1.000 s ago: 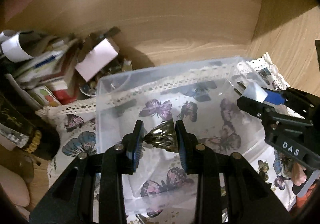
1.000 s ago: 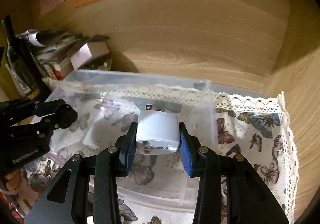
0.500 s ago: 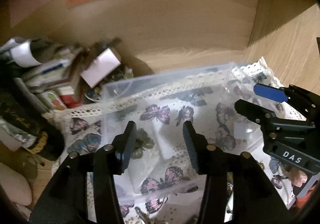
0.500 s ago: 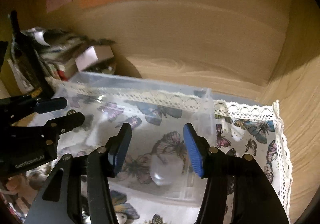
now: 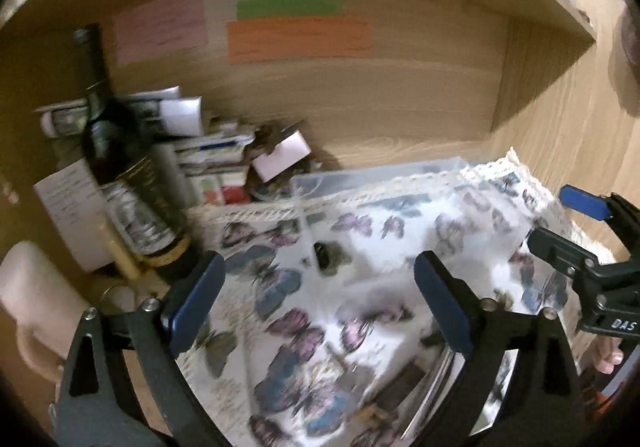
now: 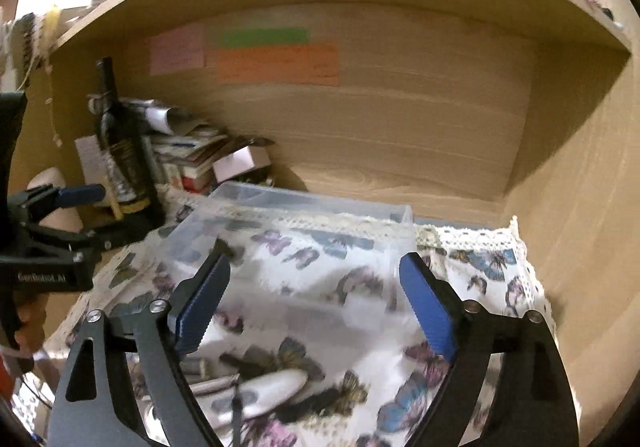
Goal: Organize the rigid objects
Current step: 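Grasp the white round magnifier with the right tool while the left tool grasps the silver keys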
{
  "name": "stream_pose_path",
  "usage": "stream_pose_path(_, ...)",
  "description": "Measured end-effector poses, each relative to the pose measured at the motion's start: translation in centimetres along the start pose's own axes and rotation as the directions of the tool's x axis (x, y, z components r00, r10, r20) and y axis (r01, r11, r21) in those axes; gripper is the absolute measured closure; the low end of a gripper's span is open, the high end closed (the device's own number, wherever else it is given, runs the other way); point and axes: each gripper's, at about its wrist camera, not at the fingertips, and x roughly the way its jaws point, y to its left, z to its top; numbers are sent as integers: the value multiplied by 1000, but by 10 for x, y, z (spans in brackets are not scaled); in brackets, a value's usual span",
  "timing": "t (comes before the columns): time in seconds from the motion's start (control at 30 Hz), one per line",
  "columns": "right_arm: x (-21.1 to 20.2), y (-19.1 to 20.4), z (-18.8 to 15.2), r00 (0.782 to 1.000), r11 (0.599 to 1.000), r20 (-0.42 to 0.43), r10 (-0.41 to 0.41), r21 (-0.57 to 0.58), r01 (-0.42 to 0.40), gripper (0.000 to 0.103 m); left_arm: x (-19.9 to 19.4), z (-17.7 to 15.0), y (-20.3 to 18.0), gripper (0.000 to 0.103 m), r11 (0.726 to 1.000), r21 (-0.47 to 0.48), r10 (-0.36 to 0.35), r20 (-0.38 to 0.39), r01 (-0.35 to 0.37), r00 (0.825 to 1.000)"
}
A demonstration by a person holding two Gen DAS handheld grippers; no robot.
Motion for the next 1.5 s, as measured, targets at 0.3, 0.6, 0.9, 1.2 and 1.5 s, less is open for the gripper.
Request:
stream_pose_path(0.3,8,36,-61,983,993,-145,110,56,-103,14,-2,-56,16,6,1000,1,20,-91,-20,996)
stream_pose_path(0.6,30,68,-89,958,990,-250,143,51,-135,14,13,-92,16,25,1000,-3,-31,-198,31,980)
stream_pose_path(0.9,24,38,-108,948,986,-286,141,125,-109,30,37,-89,-5,46,994,32,-93,-273,105,957)
stream_pose_path(1.2,-1,3,-118,961,986,-260,97,157,-58,54,62,-87,-23,51,989,63,-106,-323,133,940)
stream_pose_path(1.5,14,8,-116,962,985,-252,102,162,-61,56,58,-89,-44,80,980,132,-107,-286,149,952)
